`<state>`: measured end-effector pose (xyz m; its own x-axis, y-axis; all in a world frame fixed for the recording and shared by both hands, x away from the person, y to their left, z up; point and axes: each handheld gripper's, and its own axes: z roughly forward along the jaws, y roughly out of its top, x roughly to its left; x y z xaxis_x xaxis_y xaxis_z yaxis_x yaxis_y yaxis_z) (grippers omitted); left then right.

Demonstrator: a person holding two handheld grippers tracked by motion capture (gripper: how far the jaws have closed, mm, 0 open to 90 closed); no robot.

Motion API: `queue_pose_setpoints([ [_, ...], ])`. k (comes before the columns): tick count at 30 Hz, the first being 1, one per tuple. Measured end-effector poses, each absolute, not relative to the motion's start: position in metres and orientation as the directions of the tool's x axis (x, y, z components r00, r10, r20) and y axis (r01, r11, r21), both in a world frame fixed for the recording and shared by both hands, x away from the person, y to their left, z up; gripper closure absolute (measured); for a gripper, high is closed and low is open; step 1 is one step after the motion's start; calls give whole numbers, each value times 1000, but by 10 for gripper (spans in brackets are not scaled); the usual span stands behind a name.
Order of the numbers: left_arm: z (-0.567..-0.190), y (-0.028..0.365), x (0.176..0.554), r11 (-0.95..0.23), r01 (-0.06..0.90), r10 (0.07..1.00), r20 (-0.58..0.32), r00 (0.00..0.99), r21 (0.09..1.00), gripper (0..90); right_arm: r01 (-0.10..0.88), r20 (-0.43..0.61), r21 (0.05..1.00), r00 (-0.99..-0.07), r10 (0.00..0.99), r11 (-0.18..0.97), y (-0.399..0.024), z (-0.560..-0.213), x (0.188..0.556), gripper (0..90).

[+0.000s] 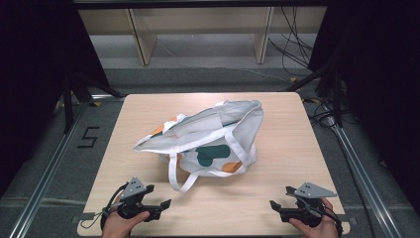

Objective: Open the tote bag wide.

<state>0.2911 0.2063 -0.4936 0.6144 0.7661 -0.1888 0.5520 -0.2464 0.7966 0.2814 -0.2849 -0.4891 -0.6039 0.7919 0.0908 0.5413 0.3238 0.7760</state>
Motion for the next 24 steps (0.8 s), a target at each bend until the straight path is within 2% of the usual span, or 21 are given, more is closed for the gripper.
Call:
queue_pose_setpoints([
  [11, -492, 209, 291, -250, 555, 779, -176, 602, 793, 161, 527, 86, 783, -618, 781, 331, -285, -488, 283, 261],
  [19, -491, 205, 291, -252, 544, 764, -181, 619, 801, 251, 515, 100, 797, -628, 772, 316, -282, -480, 286, 329],
  [22, -489, 208, 293, -293, 529, 758, -144, 637, 796, 314, 504, 93, 804, -631, 770, 316, -280, -472, 289, 395],
  [23, -488, 206, 293, -267, 531, 765, -158, 624, 804, 337, 484, 83, 815, -643, 761, 320, -280, -471, 291, 427],
  [24, -486, 207, 293, -284, 526, 765, -141, 629, 802, 368, 505, 103, 802, -643, 759, 319, -278, -467, 290, 460],
])
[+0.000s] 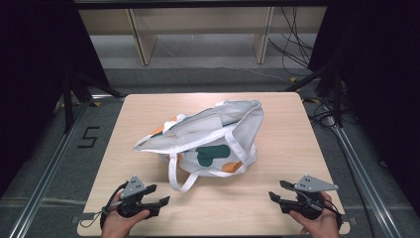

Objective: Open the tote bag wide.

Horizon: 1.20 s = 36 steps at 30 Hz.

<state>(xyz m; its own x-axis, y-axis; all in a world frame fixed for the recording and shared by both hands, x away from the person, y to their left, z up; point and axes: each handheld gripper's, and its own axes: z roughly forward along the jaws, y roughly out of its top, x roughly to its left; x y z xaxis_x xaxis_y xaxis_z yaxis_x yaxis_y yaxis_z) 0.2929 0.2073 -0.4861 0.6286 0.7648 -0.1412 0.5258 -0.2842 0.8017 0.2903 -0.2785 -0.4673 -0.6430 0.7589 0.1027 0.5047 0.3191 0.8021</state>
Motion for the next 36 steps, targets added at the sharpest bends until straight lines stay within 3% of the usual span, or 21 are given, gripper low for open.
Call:
queue_pose_setpoints([
  [4, -480, 207, 295, -307, 493, 750, -113, 652, 814, 474, 460, 74, 816, -683, 727, 349, -273, -458, 297, 572],
  [6, -476, 207, 295, -311, 476, 741, -104, 663, 823, 574, 409, 27, 832, -706, 708, 376, -269, -452, 303, 641],
  [7, -472, 207, 295, -303, 470, 743, -103, 661, 829, 620, 429, 45, 820, -707, 705, 379, -266, -448, 303, 671],
  [10, -458, 209, 301, -309, 429, 732, -76, 677, 849, 746, 329, -26, 855, -745, 667, 402, -256, -430, 316, 775],
  [14, -441, 208, 315, -311, 390, 716, -57, 696, 867, 842, 282, -49, 868, -770, 636, 409, -241, -401, 333, 865],
  [18, -425, 208, 332, -312, 382, 709, -55, 703, 870, 884, 213, -104, 883, -780, 616, 419, -224, -372, 353, 889],
  [28, -395, 203, 373, -276, 383, 719, -75, 691, 882, 892, 153, -158, 884, -792, 589, 443, -196, -320, 386, 897],
  [36, -374, 194, 407, -262, 380, 746, -64, 663, 887, 892, 155, -199, 866, -766, 612, 476, -176, -295, 420, 897],
])
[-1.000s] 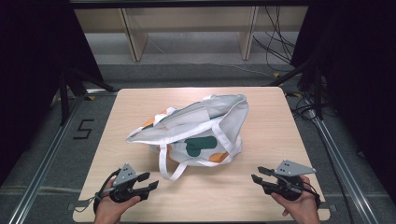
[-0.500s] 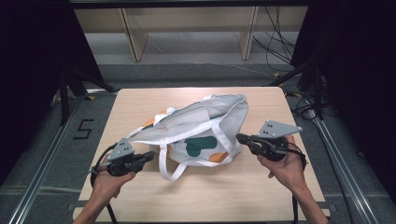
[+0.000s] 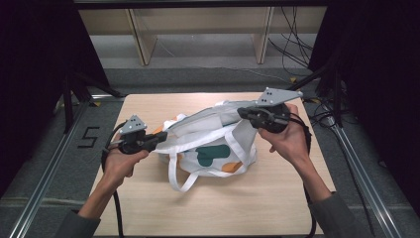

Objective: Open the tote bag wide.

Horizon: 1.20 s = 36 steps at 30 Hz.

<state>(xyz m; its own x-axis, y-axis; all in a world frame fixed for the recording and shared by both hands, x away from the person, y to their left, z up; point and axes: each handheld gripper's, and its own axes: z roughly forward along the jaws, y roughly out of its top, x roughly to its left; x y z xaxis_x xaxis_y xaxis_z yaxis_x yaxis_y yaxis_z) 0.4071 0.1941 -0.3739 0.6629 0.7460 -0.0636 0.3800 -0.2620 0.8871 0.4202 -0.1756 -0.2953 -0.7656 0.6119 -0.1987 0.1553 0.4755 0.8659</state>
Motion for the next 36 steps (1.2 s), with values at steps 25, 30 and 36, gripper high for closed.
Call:
queue_pose_setpoints([
  [25, -438, 182, 493, -248, 565, 802, -160, 575, 787, 884, 509, -79, 663, -682, 727, 549, -184, -406, 487, 900],
  [30, -428, 168, 485, -288, 539, 771, -142, 620, 791, 886, 419, -66, 751, -722, 689, 511, -163, -382, 492, 899],
  [36, -427, 167, 483, -332, 528, 756, -114, 644, 781, 876, 450, -51, 674, -763, 644, 586, -132, -399, 497, 900],
])
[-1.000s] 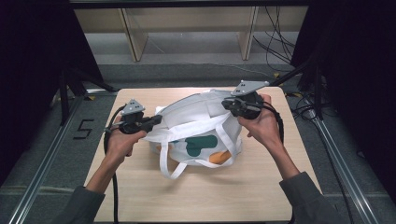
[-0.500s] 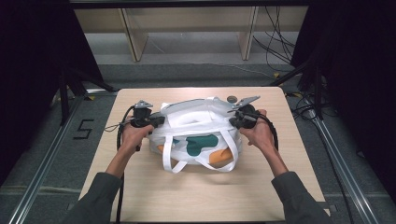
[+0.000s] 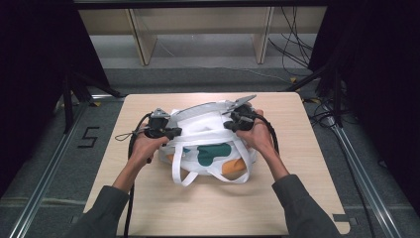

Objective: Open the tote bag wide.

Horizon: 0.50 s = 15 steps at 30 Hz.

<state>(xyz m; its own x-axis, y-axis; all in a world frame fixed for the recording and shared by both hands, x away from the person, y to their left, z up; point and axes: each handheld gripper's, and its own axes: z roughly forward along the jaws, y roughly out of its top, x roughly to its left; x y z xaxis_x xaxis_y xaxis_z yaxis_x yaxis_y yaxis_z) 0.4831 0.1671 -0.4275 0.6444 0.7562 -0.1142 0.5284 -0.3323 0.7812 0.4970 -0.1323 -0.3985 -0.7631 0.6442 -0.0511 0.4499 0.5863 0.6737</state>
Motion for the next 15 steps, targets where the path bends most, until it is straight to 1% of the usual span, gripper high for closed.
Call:
queue_pose_setpoints([
  [1, -428, 167, 483, -325, 532, 758, -121, 640, 782, 876, 463, -44, 656, -765, 643, 596, -134, -399, 492, 900],
  [3, -430, 167, 485, -324, 537, 759, -125, 640, 779, 876, 458, -26, 648, -785, 619, 608, -140, -401, 481, 900],
  [5, -431, 166, 486, -319, 541, 761, -130, 636, 778, 877, 445, 6, 636, -820, 572, 631, -145, -405, 467, 900],
  [6, -431, 166, 487, -331, 538, 762, -117, 637, 775, 879, 444, 14, 616, -832, 554, 650, -147, -409, 457, 900],
  [8, -433, 165, 487, -316, 549, 766, -133, 629, 774, 880, 400, 3, 550, -879, 477, 733, -144, -428, 434, 900],
  [10, -434, 161, 486, -314, 548, 763, -138, 632, 775, 881, 407, 9, 523, -882, 472, 749, -141, -444, 416, 900],
  [12, -432, 158, 482, -335, 531, 760, -110, 640, 778, 881, 416, 19, 537, -876, 483, 734, -142, -442, 411, 900],
  [14, -428, 156, 477, -328, 531, 752, -124, 647, 781, 876, 376, -30, 595, -873, 487, 710, -143, -432, 418, 900],
  [15, -426, 154, 473, -329, 521, 739, -129, 661, 788, 874, 366, -29, 613, -875, 483, 700, -143, -427, 421, 900],
])
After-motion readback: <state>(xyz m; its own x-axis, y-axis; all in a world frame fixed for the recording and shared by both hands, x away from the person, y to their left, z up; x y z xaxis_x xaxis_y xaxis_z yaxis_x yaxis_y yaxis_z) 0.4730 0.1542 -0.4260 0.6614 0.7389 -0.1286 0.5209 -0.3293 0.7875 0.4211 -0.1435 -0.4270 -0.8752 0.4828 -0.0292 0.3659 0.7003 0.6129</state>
